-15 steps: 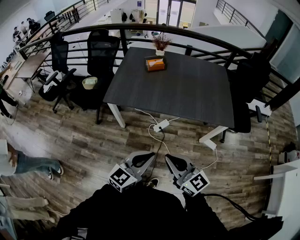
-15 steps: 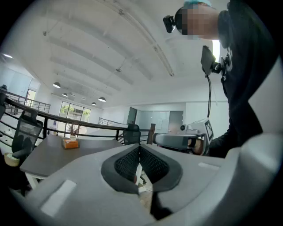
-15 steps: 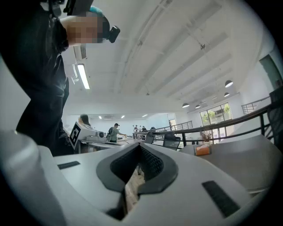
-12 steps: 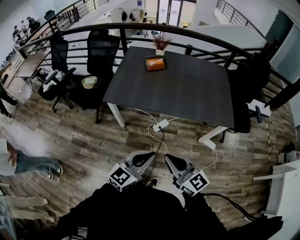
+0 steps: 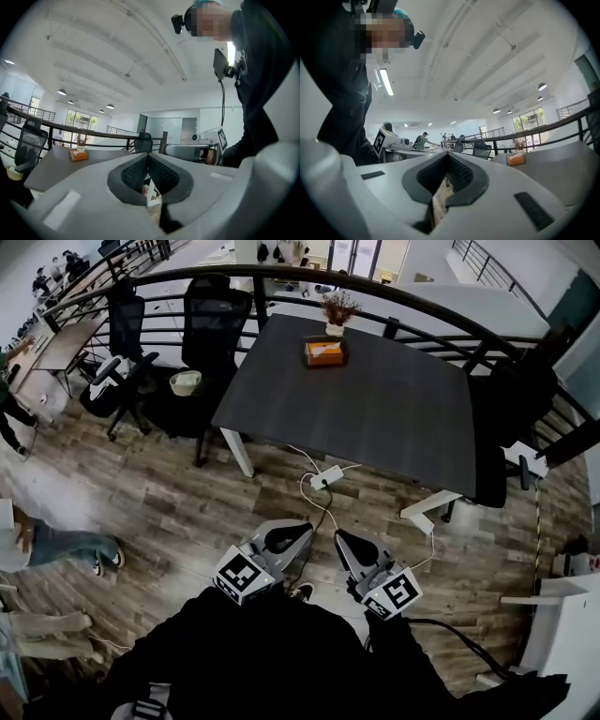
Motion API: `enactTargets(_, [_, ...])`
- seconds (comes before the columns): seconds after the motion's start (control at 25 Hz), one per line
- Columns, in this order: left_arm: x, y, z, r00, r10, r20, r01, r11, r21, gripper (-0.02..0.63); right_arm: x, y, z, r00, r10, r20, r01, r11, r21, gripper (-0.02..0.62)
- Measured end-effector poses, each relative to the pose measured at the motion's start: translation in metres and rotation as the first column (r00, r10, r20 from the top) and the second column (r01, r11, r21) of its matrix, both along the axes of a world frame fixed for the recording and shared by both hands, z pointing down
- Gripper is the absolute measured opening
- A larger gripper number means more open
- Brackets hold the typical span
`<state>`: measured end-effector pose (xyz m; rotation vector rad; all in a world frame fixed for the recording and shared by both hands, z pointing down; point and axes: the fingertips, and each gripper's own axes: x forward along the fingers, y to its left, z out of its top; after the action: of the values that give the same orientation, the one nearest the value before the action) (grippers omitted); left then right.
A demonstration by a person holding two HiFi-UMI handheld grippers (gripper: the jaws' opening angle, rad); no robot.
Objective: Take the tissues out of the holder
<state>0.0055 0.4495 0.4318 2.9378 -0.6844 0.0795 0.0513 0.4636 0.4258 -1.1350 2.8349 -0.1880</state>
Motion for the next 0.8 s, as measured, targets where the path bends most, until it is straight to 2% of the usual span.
enactTargets(0.28, [-0.021,-0.060,0.005,1.000,-0.017,-0.007,0.017,1.000,-0.001,0.008,-0.013,-0.059,0.005,1.000,0.006,-0.014,-0.006,1.000,-0.012,0.002])
enactTargets(0.56, [-0.051,-0.153,-0.003,0.999,-0.029,-0.025,0.030,0.999,0.012,0.008,-0.041,-0.146,-0.002,0.999,0.011,-0.037,-0.012,1.000,-0.018,0.002])
enactTargets(0.8, [-0.074,-0.223,-0.008,0.999,0.000,-0.038,0.001,1.000,0.005,0.008,-0.066,-0.219,-0.008,0.998,0.046,-0.033,-0.047,0.999,-0.017,0.002])
